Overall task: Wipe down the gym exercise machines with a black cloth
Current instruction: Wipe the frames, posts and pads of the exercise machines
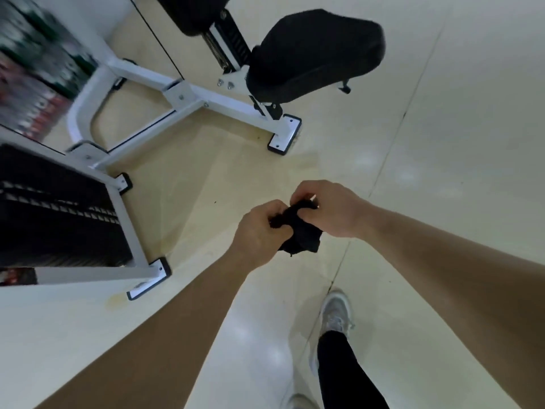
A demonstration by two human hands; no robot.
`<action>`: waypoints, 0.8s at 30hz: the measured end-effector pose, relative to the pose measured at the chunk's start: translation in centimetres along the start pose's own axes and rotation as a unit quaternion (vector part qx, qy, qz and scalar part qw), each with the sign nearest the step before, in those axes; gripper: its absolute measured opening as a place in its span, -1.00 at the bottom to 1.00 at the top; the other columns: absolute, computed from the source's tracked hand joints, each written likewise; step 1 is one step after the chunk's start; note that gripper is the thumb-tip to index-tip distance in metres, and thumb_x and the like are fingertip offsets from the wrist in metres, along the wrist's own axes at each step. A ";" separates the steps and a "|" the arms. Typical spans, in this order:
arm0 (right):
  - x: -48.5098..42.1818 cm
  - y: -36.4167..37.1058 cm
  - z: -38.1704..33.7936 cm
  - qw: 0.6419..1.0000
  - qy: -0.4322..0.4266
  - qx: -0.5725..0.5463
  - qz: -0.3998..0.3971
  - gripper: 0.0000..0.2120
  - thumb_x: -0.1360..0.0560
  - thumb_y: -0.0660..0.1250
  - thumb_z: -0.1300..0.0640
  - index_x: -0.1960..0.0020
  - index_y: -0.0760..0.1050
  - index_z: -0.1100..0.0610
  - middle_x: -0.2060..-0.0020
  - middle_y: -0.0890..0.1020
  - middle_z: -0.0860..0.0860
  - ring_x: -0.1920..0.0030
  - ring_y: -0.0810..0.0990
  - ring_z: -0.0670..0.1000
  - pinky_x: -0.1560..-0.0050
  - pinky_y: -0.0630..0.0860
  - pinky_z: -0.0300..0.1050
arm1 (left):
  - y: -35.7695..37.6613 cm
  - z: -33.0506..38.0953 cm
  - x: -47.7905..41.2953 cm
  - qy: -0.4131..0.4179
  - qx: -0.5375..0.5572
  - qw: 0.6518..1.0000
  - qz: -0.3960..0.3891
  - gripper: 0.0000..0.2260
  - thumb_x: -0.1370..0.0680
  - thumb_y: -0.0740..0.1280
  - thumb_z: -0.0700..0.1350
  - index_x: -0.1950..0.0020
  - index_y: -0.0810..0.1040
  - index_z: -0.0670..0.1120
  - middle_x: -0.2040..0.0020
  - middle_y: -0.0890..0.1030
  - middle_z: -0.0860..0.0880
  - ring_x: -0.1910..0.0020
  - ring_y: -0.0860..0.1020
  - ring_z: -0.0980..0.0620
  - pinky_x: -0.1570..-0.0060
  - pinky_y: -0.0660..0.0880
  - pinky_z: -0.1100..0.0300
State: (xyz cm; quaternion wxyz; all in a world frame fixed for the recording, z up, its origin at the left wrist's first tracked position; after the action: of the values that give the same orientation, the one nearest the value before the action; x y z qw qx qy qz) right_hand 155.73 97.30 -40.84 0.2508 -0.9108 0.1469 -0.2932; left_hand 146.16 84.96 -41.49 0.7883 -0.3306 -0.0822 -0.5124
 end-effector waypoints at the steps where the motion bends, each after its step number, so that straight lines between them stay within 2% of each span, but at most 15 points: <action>1: 2.4 -0.8 -0.6 1.000 0.005 -0.003 0.008 -0.83 -0.51 0.30 0.18 -0.03 0.54 -0.06 0.00 0.60 -0.13 0.03 0.57 -0.02 -0.01 0.53 -0.11 | -0.1 1.5 1.9 0.006 -0.005 1.000 -0.005 -0.90 -0.29 0.25 -0.12 0.28 0.51 0.08 0.41 0.51 0.16 0.36 0.47 0.07 0.30 0.45 0.16; 3: 7.1 -2.5 -2.1 0.999 0.011 -0.007 0.036 -0.92 -0.51 0.36 0.12 0.04 0.54 -0.05 0.09 0.61 -0.15 0.11 0.58 -0.06 0.09 0.52 -0.15 | -0.3 4.3 6.1 0.016 -0.005 1.000 -0.014 -0.88 -0.29 0.26 -0.11 0.23 0.55 0.05 0.37 0.56 0.13 0.33 0.52 0.04 0.27 0.51 0.11; 5: 11.9 -3.8 -4.0 0.998 0.009 -0.013 0.067 -0.94 -0.50 0.39 0.09 0.07 0.54 -0.05 0.11 0.61 -0.15 0.13 0.57 -0.10 0.12 0.50 -0.17 | -0.5 6.9 10.6 0.020 0.000 1.000 -0.019 -0.89 -0.34 0.28 -0.10 0.19 0.56 0.00 0.28 0.61 0.02 0.27 0.57 -0.03 0.26 0.56 0.08; 7: 16.3 -4.8 -6.0 0.995 0.007 -0.021 0.093 -0.94 -0.49 0.40 0.09 0.10 0.53 -0.05 0.13 0.61 -0.13 0.14 0.58 -0.08 0.12 0.52 -0.14 | -0.5 9.4 14.7 0.024 0.018 0.999 -0.017 -0.97 -0.45 0.36 -0.11 0.16 0.56 -0.05 0.21 0.63 0.00 0.20 0.59 0.02 0.32 0.54 0.29; 9: 20.4 -5.6 -8.0 0.994 0.009 -0.035 0.100 -0.92 -0.47 0.41 0.10 0.14 0.52 -0.05 0.17 0.62 -0.10 0.16 0.59 -0.05 0.14 0.54 -0.12 | -0.7 11.7 18.6 0.032 0.027 0.999 -0.005 -0.86 -0.57 0.39 -0.09 0.19 0.56 -0.04 0.25 0.62 0.12 0.21 0.58 0.17 0.32 0.43 0.45; 11: 24.2 -6.4 -10.1 0.995 0.004 -0.043 0.090 -0.88 -0.45 0.43 0.10 0.18 0.51 -0.05 0.24 0.62 -0.10 0.20 0.59 -0.05 0.18 0.54 -0.12 | -1.3 13.6 22.3 0.045 -0.004 0.999 0.024 -0.80 -0.60 0.36 -0.04 0.23 0.55 0.01 0.30 0.61 0.20 0.24 0.55 0.28 0.25 0.36 0.49; 13: 27.7 -7.0 -11.9 0.997 -0.008 -0.034 0.070 -0.85 -0.45 0.43 0.10 0.22 0.48 -0.05 0.28 0.60 -0.11 0.23 0.56 -0.07 0.18 0.52 -0.11 | -1.9 15.2 25.9 0.047 -0.024 0.997 0.054 -0.82 -0.59 0.37 -0.06 0.22 0.58 0.01 0.31 0.62 0.22 0.24 0.56 0.30 0.23 0.35 0.49; 16: 32.2 -7.7 -14.5 0.999 -0.030 0.003 0.037 -0.84 -0.47 0.41 0.05 0.22 0.45 -0.06 0.27 0.60 -0.13 0.18 0.56 -0.05 0.12 0.53 -0.07 | -2.6 17.0 31.2 0.055 -0.017 0.995 0.077 -0.82 -0.58 0.38 -0.13 0.21 0.61 0.05 0.28 0.66 0.16 0.23 0.60 0.24 0.20 0.39 0.45; 19: 36.2 -8.2 -17.4 0.997 -0.070 0.039 0.018 -0.85 -0.49 0.38 0.00 0.19 0.42 -0.09 0.19 0.59 -0.16 0.12 0.57 -0.03 0.06 0.52 -0.07 | -3.2 18.9 36.4 0.059 0.006 0.994 0.094 -0.84 -0.59 0.38 -0.17 0.16 0.65 0.03 0.24 0.67 0.12 0.20 0.62 0.16 0.13 0.46 0.33; 24: 42.1 -7.7 -23.6 0.988 -0.145 0.038 -0.034 -0.94 -0.49 0.40 0.00 0.12 0.52 -0.09 0.24 0.64 -0.12 0.26 0.57 -0.13 0.18 0.51 -0.14 | -5.8 21.1 46.2 0.043 -0.026 0.977 0.208 -0.89 -0.58 0.38 -0.17 0.10 0.66 0.00 0.27 0.62 0.16 0.27 0.54 0.28 0.28 0.42 0.44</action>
State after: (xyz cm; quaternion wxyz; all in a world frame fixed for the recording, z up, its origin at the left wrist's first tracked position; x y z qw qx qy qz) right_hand 175.41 77.47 -0.72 0.2938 -0.9380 0.0668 -0.1713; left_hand 166.92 61.43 -1.16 0.8715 -0.3386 0.0359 -0.3530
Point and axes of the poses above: each hand's wrist, its own x-axis away from the middle knuckle, its own y-axis out of the palm, z = x × y, the point moved 4 cm from there along -x, towards the middle knuckle
